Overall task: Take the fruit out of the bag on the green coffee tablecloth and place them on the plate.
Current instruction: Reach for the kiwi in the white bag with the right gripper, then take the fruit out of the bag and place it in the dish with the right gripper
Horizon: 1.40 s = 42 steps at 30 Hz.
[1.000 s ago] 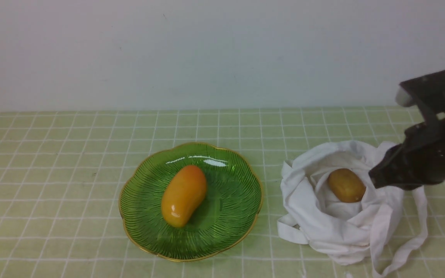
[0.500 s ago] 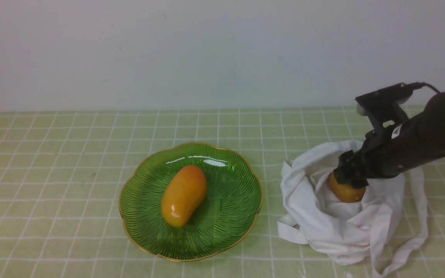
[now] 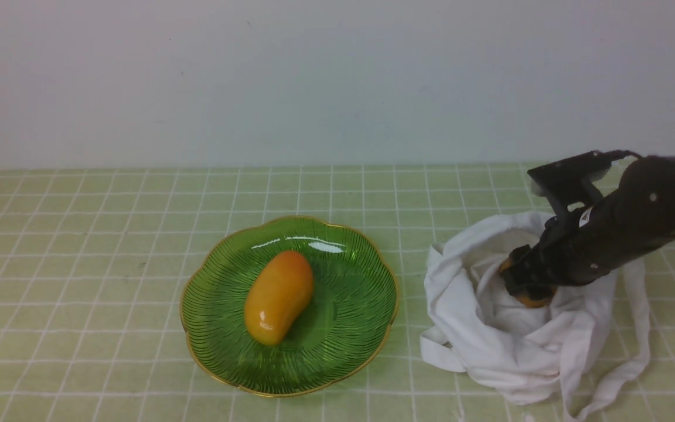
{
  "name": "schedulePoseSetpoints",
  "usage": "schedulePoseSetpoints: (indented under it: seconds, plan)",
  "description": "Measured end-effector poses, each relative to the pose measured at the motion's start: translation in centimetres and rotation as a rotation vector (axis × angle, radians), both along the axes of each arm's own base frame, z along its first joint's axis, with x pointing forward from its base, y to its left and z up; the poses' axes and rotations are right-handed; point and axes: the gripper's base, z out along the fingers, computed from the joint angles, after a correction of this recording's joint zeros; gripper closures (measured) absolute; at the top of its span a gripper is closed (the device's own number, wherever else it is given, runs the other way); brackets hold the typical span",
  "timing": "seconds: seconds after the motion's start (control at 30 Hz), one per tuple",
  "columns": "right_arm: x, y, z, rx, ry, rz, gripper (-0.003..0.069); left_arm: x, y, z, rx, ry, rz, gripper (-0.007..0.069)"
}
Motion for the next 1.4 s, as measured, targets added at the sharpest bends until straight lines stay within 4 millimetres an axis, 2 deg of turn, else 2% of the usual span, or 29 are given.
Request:
schedulePoseSetpoints:
  seconds: [0.27,0.37,0.5,0.77,0.97,1.17,1.4]
  plan:
    - [-2.6,-0.3,6.1,0.08,-0.08,-0.031,0.0237,0.0,0.0,0.0,0.0,0.0,0.0,0.0632]
    - [-3.0,-0.4,7.0,0.087,-0.107,-0.029,0.0237,0.0,0.0,0.0,0.0,0.0,0.0,0.0632]
    - [-2.5,-0.3,6.1,0.068,-0.094,-0.018,0.0237,0.0,0.0,0.0,0.0,0.0,0.0,0.0632]
    - [-0.6,0.2,1.8,0.07,-0.012,-0.045,0.0237,0.0,0.0,0.0,0.0,0.0,0.0,0.0632]
    - [-0.1,0.4,0.7,0.096,0.001,-0.072,0.0228,0.0,0.0,0.0,0.0,0.0,0.0,0.0632]
    - [0.2,0.5,-0.3,0.092,0.017,-0.069,0.0127,0.0,0.0,0.0,0.0,0.0,0.0,0.0632]
    - [0.0,1.2,-0.3,0.07,0.003,-0.005,0.0103,0.0,0.0,0.0,0.0,0.0,0.0,0.0632]
